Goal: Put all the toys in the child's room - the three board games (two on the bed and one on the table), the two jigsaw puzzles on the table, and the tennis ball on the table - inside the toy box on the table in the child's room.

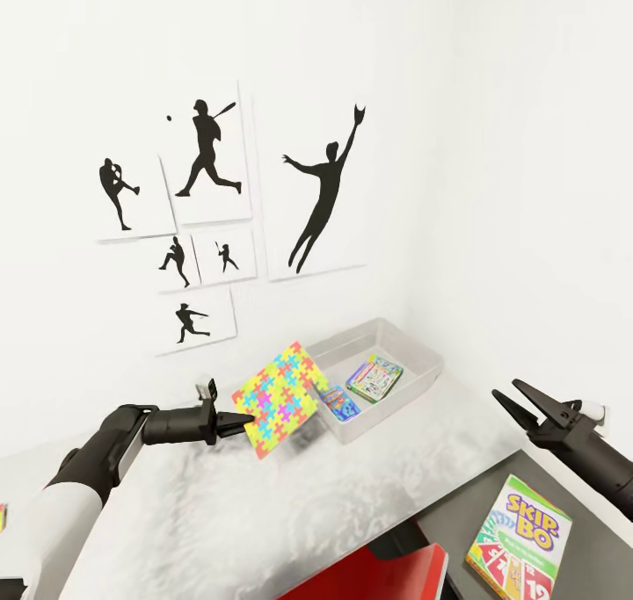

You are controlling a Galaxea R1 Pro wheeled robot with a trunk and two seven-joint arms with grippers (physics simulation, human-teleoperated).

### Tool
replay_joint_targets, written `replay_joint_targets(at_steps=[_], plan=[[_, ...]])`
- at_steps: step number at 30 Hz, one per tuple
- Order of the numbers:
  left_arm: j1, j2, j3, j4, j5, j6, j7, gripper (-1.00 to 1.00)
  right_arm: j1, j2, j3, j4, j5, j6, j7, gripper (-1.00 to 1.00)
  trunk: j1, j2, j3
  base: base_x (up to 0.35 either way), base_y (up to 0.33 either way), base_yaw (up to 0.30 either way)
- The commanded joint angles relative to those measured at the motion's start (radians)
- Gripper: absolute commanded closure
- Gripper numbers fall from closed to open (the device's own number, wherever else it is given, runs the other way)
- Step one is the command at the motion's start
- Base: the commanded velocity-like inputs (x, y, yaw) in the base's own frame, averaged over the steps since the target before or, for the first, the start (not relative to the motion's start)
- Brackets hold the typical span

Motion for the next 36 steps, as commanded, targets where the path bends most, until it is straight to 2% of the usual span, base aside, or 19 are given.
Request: replay_joint_targets(at_steps=[1, 13, 17, 20, 22, 24, 27, 28, 31, 34, 36], plan=[[-0.001, 0.0, 0.0, 0.0, 0.0, 0.011, -0.004, 1.0, -0.001, 0.001, -0.001, 0.0, 0.003, 0.002, 0.004, -1.0, 0.001, -0.002, -0.002, 0.0, 0.0, 0.0], [-0.001, -0.006, 0.0, 0.0, -0.002, 0.01, -0.004, 1.0, -0.001, 0.002, 0.004, 0.0, 0.003, 0.001, -0.009, -1.0, 0.001, -0.002, -0.002, 0.0, 0.0, 0.0], [-0.023, -0.058, -0.005, 0.001, -0.008, 0.016, -0.004, 1.0, -0.001, 0.001, 0.003, 0.0, -0.003, 0.004, -0.089, -1.0, 0.001, -0.002, -0.002, 0.0, 0.0, 0.0], [-0.117, -0.091, -0.008, 0.019, -0.008, 0.021, -0.004, 1.0, -0.002, 0.0, 0.003, 0.0, -0.003, 0.01, -0.11, -1.0, 0.001, -0.002, -0.002, 0.0, 0.0, 0.0], [-0.181, -0.117, -0.011, 0.071, -0.008, 0.021, 0.01, 1.0, -0.002, 0.0, 0.002, 0.0, -0.004, 0.013, -0.116, -1.0, 0.001, -0.002, -0.002, 0.0, 0.0, 0.0], [-0.255, -0.138, -0.011, 0.148, -0.007, 0.021, 0.051, 1.0, -0.002, -0.001, 0.0, 0.0, -0.005, 0.015, -0.119, -1.0, 0.001, -0.002, -0.002, 0.0, 0.0, 0.0], [-0.368, -0.179, -0.01, 0.273, -0.005, 0.021, 0.153, 1.0, -0.003, -0.008, -0.003, 0.0, -0.006, 0.019, -0.12, -1.0, 0.001, -0.002, -0.002, 0.0, 0.0, 0.0], [-0.386, -0.187, -0.009, 0.289, -0.004, 0.021, 0.173, 1.0, -0.003, -0.009, -0.004, 0.0, -0.007, 0.019, -0.12, -1.0, 0.001, -0.002, -0.002, 0.0, 0.0, 0.0], [-0.483, -0.23, -0.002, 0.363, -0.002, 0.021, 0.291, 1.0, -0.003, -0.013, -0.006, 0.0, -0.007, 0.019, -0.12, -1.0, 0.001, -0.002, -0.002, 0.0, 0.0, 0.0], [-0.555, -0.272, 0.005, 0.413, 0.0, 0.021, 0.403, 1.0, -0.003, -0.016, -0.008, 0.0, -0.008, 0.019, -0.12, -1.0, 0.001, -0.002, -0.002, 0.0, 0.0, 0.0], [-0.584, -0.294, 0.03, 0.441, 0.003, 0.021, 0.477, 1.0, -0.003, -0.017, -0.013, 0.0, -0.008, 0.019, -0.12, -1.0, 0.001, -0.002, -0.002, 0.0, 0.0, 0.0]])
